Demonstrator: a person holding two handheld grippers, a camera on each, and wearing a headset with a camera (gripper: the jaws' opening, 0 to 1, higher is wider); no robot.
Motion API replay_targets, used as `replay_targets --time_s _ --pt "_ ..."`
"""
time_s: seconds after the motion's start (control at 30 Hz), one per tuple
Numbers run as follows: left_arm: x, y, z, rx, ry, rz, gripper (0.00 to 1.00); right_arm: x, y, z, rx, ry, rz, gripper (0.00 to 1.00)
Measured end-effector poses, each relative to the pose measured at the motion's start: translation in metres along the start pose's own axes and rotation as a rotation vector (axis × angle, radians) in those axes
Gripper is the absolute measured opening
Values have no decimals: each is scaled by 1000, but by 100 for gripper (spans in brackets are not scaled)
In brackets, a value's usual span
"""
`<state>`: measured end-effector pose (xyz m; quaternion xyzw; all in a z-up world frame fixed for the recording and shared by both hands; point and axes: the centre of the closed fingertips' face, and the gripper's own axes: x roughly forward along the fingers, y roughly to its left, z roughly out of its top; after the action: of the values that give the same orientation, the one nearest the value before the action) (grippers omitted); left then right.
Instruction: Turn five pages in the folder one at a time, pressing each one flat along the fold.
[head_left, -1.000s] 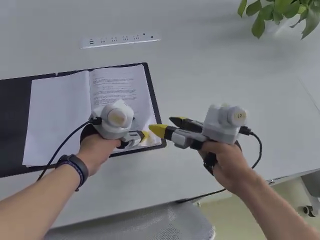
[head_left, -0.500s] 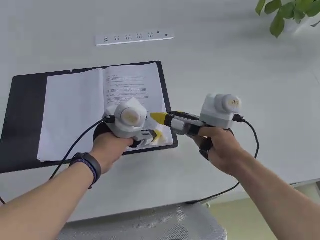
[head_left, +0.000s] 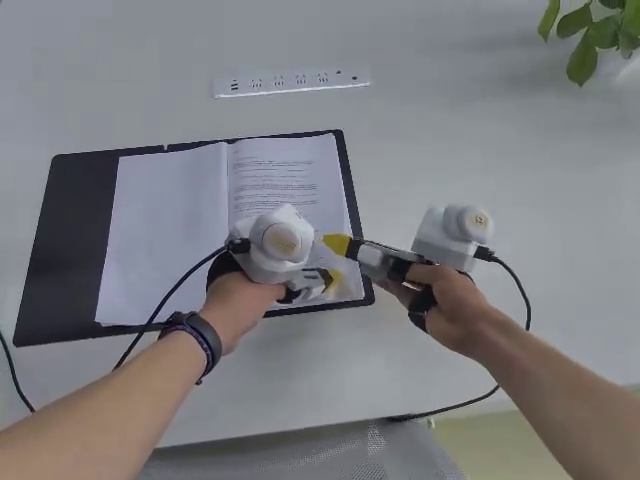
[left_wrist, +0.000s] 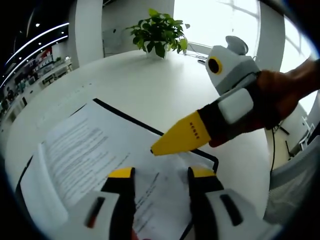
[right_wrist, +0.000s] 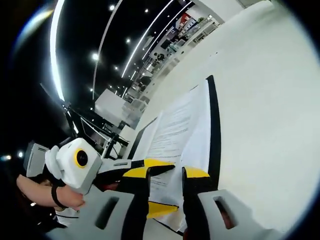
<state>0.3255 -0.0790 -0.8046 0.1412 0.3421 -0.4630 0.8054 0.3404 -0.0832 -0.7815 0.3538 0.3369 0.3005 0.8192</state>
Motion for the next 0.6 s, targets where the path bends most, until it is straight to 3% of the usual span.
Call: replay_targets --time_s 0.17,0.27,0.4,0.6 --pt "-3 -5 1 -22 5 -19 50 -4 2 1 16 -19 -2 15" --pt "-8 -9 4 -123 -16 -41 55 -6 4 -2 36 -13 2 9" --pt "-18 -12 5 -91 -19 -32 59 -11 5 -13 34 2 2 4" --pt "-36 -10 6 -93 -41 -12 61 -15 4 -21 50 -1 -22 0"
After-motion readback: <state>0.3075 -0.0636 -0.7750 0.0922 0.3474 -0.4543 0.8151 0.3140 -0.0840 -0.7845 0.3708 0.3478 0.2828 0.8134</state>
